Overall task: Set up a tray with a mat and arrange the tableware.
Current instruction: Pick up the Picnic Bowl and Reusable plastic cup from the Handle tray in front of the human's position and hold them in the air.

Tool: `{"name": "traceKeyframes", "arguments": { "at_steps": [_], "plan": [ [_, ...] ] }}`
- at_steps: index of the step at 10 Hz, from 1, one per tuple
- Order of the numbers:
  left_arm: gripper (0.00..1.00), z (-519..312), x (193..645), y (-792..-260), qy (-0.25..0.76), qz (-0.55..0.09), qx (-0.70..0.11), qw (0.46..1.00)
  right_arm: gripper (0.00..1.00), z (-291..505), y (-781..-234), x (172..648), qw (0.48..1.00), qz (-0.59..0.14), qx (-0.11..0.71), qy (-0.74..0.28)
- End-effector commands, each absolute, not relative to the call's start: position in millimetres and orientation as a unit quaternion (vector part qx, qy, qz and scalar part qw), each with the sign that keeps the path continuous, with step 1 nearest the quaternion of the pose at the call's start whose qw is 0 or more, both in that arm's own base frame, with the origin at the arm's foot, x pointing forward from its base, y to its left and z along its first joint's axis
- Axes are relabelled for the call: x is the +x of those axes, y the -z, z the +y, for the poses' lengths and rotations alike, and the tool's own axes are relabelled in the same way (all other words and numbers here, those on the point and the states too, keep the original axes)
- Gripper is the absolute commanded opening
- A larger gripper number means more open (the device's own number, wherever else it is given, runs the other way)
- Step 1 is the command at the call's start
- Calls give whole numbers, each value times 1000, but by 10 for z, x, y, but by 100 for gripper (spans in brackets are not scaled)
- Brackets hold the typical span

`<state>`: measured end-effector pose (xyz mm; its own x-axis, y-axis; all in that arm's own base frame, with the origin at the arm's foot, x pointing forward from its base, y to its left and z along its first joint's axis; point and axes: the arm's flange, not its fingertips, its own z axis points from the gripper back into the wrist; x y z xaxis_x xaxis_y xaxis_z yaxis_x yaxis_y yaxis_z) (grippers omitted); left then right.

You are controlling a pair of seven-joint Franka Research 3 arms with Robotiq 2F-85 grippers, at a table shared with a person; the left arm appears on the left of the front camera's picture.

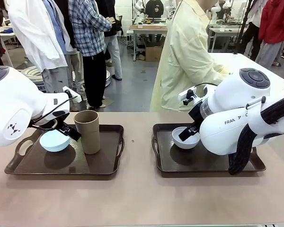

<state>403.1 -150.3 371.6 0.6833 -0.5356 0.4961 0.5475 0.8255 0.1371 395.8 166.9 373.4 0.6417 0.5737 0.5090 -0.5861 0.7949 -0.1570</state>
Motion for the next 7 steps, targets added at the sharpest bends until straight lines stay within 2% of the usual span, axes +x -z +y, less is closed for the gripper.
{"name": "traceKeyframes", "arguments": {
  "at_steps": [1, 2, 3, 5, 7],
  "plan": [
    [100, -1506, 4019, -3715, 303, -259, -20, 917, 100, 1669, -3734, 3958, 906, -277, 11, -320],
    [100, -1488, 3898, -3835, 290, -238, -24, 927, 100, 1595, -3864, 3805, 913, -265, -4, -310],
    [100, -1430, 3703, -4042, 287, -215, -16, 933, 100, 1491, -4092, 3564, 932, -215, -10, -291],
    [100, -1327, 3397, -4399, 260, -180, 64, 947, 100, 1278, -4376, 3203, 939, -189, -30, -284],
    [100, -1260, 3066, -4775, 260, -174, 43, 949, 100, 1156, -4559, 2856, 950, -153, -8, -271]
  ]
}}
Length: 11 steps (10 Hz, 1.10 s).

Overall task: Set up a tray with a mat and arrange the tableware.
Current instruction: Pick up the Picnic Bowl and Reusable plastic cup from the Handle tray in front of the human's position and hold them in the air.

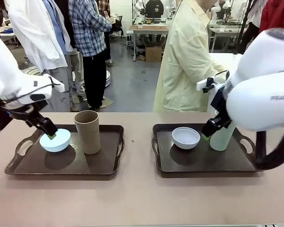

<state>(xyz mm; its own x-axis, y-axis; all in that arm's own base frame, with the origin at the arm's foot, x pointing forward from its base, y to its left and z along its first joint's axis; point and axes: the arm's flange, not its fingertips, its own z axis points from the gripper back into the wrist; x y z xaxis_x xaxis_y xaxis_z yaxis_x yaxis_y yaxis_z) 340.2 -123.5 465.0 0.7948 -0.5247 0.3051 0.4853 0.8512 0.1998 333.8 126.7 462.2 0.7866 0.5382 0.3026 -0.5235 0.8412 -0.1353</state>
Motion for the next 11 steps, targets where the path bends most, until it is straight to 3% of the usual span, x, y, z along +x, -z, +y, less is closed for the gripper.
{"name": "traceKeyframes", "arguments": {
  "at_steps": [1, 3, 4, 6, 8, 11],
  "plan": [
    [100, -1237, 2948, -4912, 274, -183, 20, 944, 100, 1046, -4621, 2730, 953, -137, -3, -270],
    [100, -1048, 2880, -5169, 263, -198, -70, 942, 100, 696, -4674, 2726, 964, -141, 43, -222],
    [100, -853, 3008, -5211, 248, -198, -154, 936, 100, 399, -4606, 2853, 965, -142, 96, -201],
    [100, -538, 3089, -5237, 231, -193, -215, 929, 100, -153, -4451, 2952, 961, -149, 192, -129],
    [100, -32, 3311, -5183, 218, -183, -318, 904, 100, -715, -4389, 2915, 935, -193, 284, -86],
    [100, 647, 3537, -4850, 154, -179, -434, 869, 100, -1268, -4304, 2795, 901, -243, 355, -50]
  ]
}}
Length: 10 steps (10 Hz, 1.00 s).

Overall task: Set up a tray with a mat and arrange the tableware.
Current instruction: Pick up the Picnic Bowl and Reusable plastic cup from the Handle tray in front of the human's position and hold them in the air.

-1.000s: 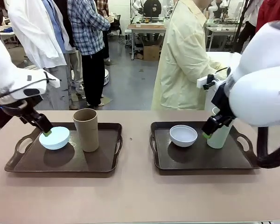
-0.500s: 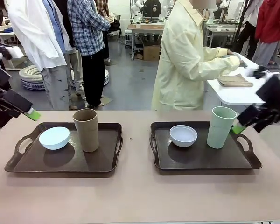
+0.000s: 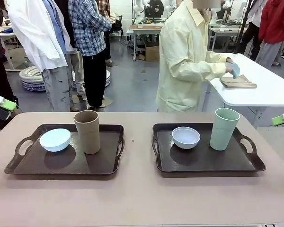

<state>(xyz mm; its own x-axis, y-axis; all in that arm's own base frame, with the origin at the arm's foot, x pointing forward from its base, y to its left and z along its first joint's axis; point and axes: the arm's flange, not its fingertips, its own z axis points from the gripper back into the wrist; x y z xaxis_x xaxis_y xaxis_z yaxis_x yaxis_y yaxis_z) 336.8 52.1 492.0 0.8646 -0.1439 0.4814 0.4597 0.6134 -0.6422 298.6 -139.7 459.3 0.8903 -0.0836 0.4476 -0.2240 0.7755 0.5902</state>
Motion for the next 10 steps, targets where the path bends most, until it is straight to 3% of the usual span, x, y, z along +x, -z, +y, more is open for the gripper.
{"name": "traceKeyframes", "arguments": {
  "at_steps": [1, 6, 10],
  "plan": [
    [100, 853, 3568, -4734, 130, -176, -456, 863, 100, -1380, -4246, 2787, 893, -246, 374, -37],
    [100, 1137, 3569, -4487, 97, -157, -478, 859, 100, -1607, -3947, 2880, 878, -237, 414, -43],
    [100, 1150, 3571, -4417, 83, -150, -484, 858, 100, -1722, -4144, 2920, 883, -240, 403, -13]
  ]
}}
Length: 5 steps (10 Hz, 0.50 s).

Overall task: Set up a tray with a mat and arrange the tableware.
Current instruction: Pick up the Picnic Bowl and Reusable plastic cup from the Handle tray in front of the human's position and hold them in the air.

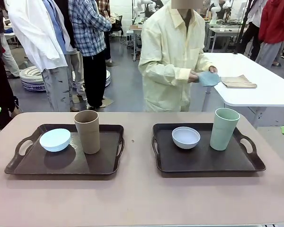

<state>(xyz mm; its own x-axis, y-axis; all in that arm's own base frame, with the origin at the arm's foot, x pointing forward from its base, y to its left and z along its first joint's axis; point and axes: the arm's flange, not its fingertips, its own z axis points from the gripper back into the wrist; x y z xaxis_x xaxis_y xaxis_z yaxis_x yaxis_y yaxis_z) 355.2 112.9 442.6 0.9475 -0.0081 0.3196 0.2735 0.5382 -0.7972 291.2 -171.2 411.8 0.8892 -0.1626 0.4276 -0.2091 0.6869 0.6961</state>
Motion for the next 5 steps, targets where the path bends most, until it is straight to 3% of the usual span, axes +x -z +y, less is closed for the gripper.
{"name": "traceKeyframes", "arguments": {
  "at_steps": [1, 5],
  "plan": [
    [100, 1150, 3571, -4417, 83, -150, -484, 858, 100, -1722, -4144, 2920, 883, -240, 403, -13],
    [100, 1150, 3571, -4417, 83, -150, -484, 858, 100, -1722, -4144, 2920, 883, -240, 403, -13]
  ]
}}
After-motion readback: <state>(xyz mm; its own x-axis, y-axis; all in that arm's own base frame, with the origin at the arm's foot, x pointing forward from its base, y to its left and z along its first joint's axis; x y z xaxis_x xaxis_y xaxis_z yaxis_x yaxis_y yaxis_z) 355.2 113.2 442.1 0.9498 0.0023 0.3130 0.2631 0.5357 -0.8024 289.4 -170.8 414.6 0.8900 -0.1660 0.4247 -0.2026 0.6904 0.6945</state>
